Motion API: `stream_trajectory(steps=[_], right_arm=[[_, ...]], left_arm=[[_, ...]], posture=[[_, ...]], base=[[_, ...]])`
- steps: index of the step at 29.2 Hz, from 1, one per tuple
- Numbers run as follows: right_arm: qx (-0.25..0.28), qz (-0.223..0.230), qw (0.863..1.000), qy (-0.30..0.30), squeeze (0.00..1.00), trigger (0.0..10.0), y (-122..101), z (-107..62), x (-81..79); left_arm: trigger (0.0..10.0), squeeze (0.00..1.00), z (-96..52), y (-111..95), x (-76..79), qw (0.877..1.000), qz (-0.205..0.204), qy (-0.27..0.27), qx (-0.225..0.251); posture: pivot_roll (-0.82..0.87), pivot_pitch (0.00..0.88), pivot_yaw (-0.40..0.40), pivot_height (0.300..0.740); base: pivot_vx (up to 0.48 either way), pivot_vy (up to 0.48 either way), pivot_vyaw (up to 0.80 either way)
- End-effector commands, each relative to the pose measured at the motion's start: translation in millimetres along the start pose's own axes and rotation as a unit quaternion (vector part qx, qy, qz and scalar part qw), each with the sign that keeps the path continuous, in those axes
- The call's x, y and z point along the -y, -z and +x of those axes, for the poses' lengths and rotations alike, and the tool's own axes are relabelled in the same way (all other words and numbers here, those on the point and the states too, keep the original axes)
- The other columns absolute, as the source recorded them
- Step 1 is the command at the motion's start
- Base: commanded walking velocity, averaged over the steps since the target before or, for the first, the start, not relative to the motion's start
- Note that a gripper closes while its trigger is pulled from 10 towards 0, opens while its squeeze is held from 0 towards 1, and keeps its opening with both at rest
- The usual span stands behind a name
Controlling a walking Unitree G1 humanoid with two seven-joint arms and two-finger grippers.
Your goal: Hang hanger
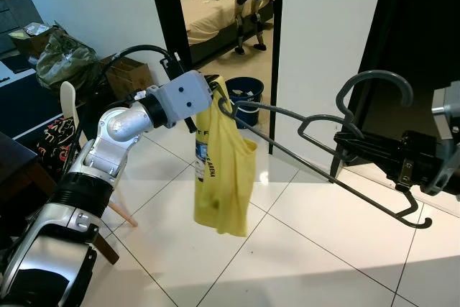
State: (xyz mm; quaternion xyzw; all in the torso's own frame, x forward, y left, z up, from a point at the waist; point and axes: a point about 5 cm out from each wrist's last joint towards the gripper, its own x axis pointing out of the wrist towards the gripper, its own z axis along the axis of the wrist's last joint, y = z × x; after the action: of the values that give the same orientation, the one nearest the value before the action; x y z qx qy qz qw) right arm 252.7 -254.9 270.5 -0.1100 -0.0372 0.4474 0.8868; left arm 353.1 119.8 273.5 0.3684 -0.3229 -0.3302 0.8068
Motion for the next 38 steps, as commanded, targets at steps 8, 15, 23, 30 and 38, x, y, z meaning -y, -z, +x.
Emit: stream_trajectory(steps=[8,15,23,30,38], right_arm=[[0.007,-0.018,1.000,0.008,0.00,10.0,-6,-2.5,4.2],[-0.003,-0.021,1.000,0.016,0.00,10.0,-4,-6.6,6.8],[-0.004,-0.023,1.000,0.018,0.00,10.0,-4,-8.5,8.0],[-0.003,-0.025,0.999,0.021,0.00,10.0,-4,-10.4,8.7],[-0.003,-0.028,0.999,0.025,0.00,10.0,-6,-13.9,10.8]], left_arm=[[10.0,0.00,-0.3,-3,3.2,1.000,0.000,0.008,0.009],[10.0,0.00,-1.5,-3,2.3,1.000,0.001,0.014,0.011],[10.0,0.00,-2.4,-3,1.0,1.000,0.002,0.015,0.011],[10.0,0.00,-2.9,-3,0.9,1.000,0.003,0.019,0.010],[10.0,0.00,-4.7,-1,0.1,1.000,0.006,0.022,0.003]], posture=[[-0.10,0.000,0.134,0.740],[-0.09,0.000,0.137,0.740],[-0.09,0.000,0.139,0.740],[-0.09,0.000,0.143,0.740],[-0.09,0.000,0.143,0.740]], base=[[0.000,0.000,0.00],[0.000,0.000,0.00],[0.000,0.000,0.00],[0.000,0.000,0.00],[0.000,0.000,0.00]])
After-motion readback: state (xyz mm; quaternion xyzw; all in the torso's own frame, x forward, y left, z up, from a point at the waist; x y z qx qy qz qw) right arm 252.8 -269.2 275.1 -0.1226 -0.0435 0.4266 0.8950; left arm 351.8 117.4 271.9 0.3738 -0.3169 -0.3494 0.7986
